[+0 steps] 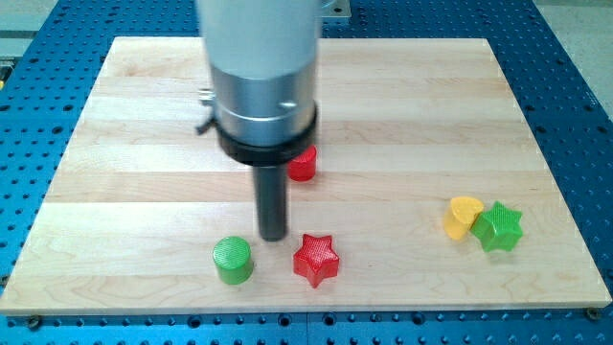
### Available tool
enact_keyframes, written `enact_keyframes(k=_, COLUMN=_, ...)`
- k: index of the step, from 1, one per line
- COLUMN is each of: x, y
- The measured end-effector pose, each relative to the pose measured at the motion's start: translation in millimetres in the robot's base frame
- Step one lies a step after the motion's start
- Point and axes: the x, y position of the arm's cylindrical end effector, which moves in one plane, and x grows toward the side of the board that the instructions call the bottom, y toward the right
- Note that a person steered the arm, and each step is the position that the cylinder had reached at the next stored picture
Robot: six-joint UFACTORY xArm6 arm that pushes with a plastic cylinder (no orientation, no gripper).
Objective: Slide the triangle towards the green circle
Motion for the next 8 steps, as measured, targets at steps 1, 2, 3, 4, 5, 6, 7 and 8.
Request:
enact_keyframes(k=1, x=14, y=-56)
enact_keyframes(k=2, x=44, y=-76)
enact_keyframes(k=3, x=46, y=-15)
enact_keyframes(k=4, x=43, y=-23)
enact_keyframes(k=5, x=10, y=-107)
enact_keyframes(k=6, x=-14, y=-131)
enact_keyframes(k=7, x=-22, y=-131)
enact_keyframes(k=8, x=-32, y=-131)
